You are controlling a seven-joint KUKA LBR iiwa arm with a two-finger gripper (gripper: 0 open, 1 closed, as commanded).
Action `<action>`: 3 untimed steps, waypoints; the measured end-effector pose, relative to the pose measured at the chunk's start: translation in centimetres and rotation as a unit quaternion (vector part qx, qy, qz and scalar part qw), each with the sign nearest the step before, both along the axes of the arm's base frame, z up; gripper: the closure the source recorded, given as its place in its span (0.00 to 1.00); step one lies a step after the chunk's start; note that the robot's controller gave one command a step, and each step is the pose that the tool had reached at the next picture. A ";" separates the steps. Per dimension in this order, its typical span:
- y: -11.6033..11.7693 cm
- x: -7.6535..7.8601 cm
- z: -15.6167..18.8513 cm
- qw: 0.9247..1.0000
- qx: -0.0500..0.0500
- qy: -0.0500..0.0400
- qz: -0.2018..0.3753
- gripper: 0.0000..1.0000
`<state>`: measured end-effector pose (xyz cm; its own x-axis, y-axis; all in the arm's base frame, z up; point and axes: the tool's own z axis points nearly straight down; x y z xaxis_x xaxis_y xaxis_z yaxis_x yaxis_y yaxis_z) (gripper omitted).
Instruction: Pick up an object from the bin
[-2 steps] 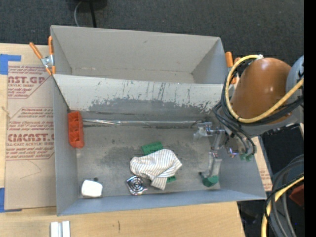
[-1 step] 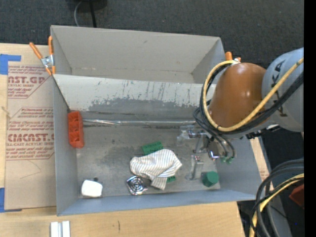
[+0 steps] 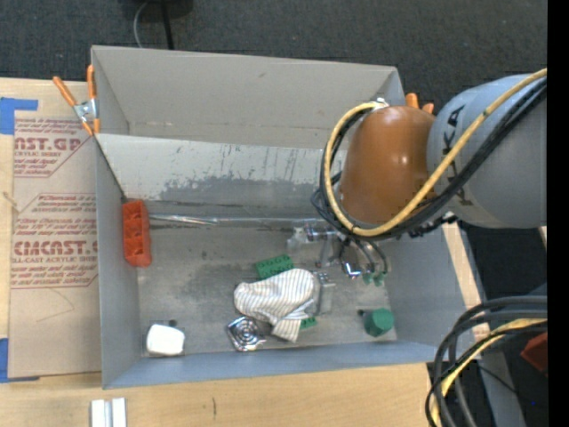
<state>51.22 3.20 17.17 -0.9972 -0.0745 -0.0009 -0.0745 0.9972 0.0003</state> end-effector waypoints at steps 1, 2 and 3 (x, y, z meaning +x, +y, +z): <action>1.8 -0.6 -5.0 0.998 0.000 -0.003 0.063 0.00; 3.2 -0.1 -6.8 0.999 0.000 -0.001 0.037 1.00; 3.2 -0.1 -6.8 0.999 0.000 -0.001 0.037 1.00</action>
Offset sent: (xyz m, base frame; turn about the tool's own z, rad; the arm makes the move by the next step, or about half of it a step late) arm -0.0009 0.0310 -0.0674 -0.0742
